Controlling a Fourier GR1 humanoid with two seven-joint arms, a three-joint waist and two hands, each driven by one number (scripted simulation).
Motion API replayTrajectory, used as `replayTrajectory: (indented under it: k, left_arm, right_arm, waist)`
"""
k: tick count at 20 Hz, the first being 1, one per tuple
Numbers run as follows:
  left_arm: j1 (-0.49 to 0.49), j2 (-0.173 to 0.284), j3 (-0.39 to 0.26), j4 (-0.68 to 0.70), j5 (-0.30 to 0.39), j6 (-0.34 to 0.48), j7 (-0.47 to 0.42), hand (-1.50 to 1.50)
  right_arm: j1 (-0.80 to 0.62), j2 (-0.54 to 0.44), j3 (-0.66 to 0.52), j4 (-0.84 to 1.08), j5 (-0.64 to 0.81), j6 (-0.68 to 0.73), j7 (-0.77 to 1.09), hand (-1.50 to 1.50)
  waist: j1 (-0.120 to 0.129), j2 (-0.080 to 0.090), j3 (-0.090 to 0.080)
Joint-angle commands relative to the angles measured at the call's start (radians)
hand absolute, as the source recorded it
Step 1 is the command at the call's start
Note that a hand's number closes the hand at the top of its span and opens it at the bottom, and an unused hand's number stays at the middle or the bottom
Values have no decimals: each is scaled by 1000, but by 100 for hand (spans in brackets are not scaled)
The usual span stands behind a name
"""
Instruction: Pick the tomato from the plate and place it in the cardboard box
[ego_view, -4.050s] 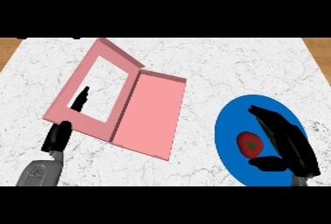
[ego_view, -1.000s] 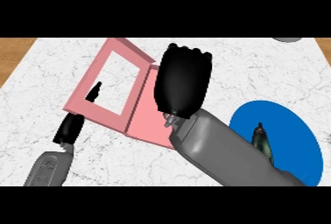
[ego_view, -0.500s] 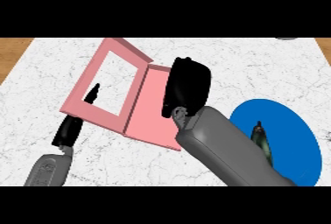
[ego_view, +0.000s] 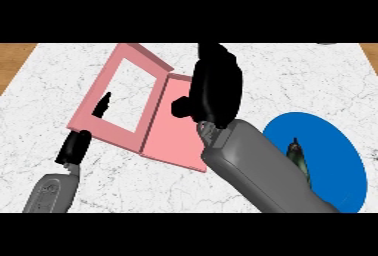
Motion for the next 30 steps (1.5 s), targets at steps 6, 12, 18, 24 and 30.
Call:
replayTrajectory:
  k: [6,12,18,24,30]
  left_arm:
    - [47,-2,11,-1,8,8,-27,0]
    - [58,19,43,10,14,13,-43,0]
    - [115,-12,1,-95,-7,25,16,0]
    - [108,7,21,-91,-5,13,9,0]
    - [141,34,51,-148,33,-39,18,0]
  right_arm:
    - [118,12,-92,-93,50,-470,88,-150]
    - [301,12,-42,-156,158,-682,10,-150]
    - [612,12,-9,-314,251,-784,-110,-150]
    - [774,-19,-27,-440,191,-823,-234,-150]
    - [943,-110,8,-491,87,-887,-366,-150]
  waist:
    - [-33,-6,0]
    - [-52,-7,-1]
    - [-62,-11,1]
    - [-59,-8,0]
    - [-55,-7,0]
